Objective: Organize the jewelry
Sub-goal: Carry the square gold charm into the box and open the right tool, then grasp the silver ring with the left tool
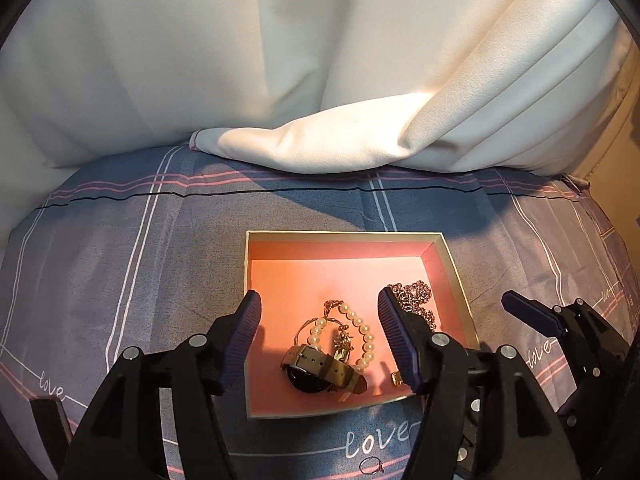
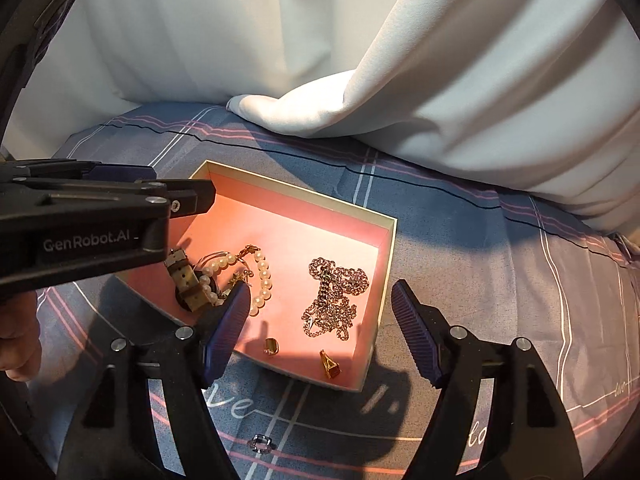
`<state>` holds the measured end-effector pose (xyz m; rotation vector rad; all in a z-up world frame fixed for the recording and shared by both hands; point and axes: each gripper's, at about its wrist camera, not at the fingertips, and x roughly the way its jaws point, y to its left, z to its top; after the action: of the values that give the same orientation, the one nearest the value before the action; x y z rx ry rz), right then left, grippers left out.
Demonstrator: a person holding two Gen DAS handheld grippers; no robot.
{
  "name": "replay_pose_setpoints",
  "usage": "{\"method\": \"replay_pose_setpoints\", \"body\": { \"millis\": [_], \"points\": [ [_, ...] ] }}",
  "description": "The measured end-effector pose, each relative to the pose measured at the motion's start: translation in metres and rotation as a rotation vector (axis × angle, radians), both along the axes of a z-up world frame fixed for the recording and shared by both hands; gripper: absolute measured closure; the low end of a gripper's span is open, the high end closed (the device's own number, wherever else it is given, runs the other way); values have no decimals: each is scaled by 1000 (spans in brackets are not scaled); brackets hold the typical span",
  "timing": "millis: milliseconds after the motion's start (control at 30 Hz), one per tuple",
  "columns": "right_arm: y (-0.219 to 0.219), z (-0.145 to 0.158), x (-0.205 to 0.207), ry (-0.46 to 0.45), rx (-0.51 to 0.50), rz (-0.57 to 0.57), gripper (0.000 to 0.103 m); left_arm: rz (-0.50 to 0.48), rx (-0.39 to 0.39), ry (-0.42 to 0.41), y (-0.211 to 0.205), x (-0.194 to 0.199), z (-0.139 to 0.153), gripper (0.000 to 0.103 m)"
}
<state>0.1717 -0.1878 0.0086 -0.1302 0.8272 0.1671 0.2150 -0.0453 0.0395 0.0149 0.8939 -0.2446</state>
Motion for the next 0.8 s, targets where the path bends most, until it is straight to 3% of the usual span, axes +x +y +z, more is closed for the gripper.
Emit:
{"method": "replay_pose_setpoints", "body": {
  "millis": [167,367,533,800],
  "points": [
    [-13,-9,-40,15,31,-3,30,-51,-14,-30,2,-47,-6,32],
    [-23,-56,-92,113,18,0,30,-102,43,34,-5,-94,-55,31],
    [-18,-84,-112,165,27,15,30,-150,89,89,-22,-106,-88,32],
    [-9,-87,-105,143,34,21,30,-170,182,68,-38,-104,-103,57]
  ]
}}
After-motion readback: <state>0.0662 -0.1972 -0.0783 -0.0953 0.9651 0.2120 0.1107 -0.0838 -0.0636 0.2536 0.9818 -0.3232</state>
